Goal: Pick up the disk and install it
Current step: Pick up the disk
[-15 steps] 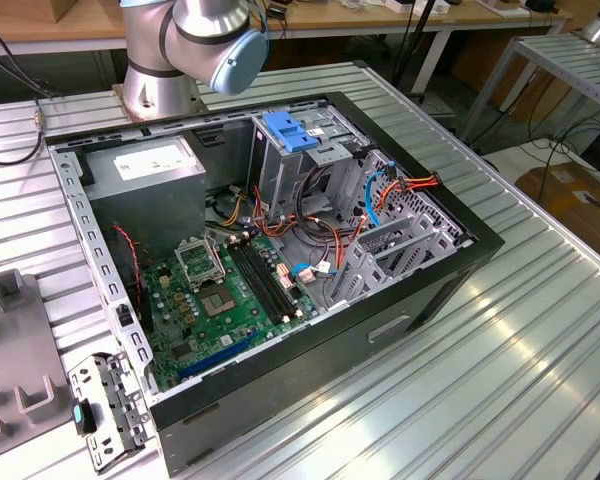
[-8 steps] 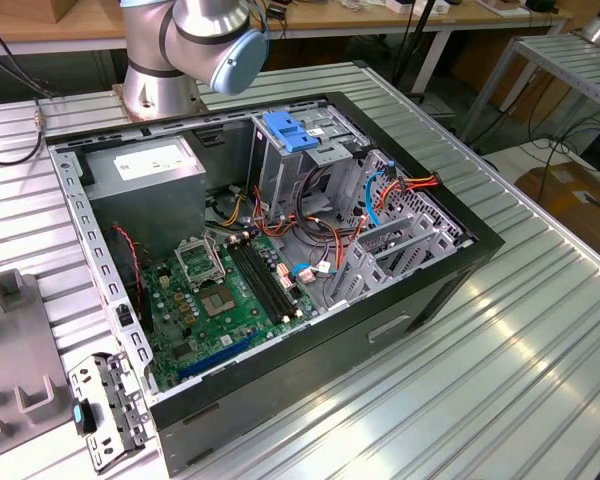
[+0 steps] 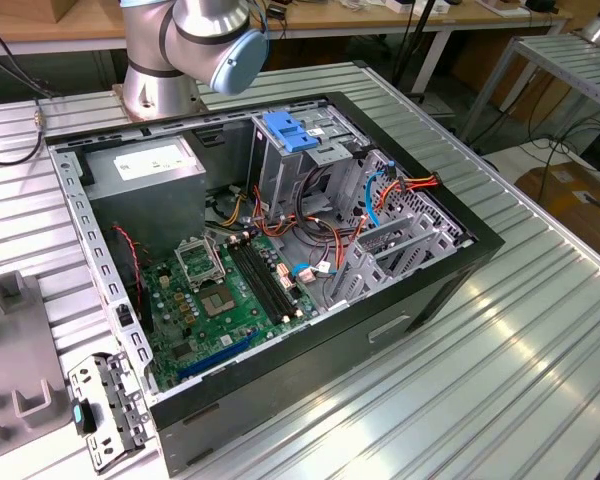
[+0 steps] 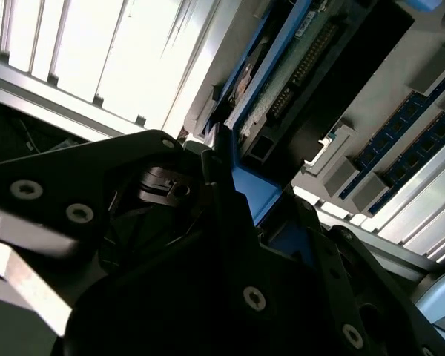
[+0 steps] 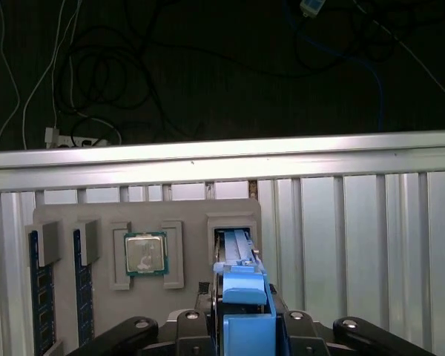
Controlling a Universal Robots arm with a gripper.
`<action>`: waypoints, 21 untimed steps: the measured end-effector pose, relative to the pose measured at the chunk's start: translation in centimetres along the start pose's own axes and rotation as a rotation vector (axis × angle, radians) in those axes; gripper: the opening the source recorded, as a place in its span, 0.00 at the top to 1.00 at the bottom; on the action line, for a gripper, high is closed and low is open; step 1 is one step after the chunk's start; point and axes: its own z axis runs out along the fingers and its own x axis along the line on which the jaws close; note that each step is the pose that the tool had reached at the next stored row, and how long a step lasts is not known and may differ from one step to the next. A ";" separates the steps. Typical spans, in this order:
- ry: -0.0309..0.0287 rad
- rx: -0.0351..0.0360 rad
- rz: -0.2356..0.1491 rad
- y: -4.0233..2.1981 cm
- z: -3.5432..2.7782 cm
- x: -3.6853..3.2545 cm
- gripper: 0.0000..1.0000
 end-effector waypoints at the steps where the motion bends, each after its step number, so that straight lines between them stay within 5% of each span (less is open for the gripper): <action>1: 0.0000 0.0000 0.000 0.00 0.00 0.00 0.63; 21: -0.0002 0.0000 -0.051 0.01 0.01 0.00 0.63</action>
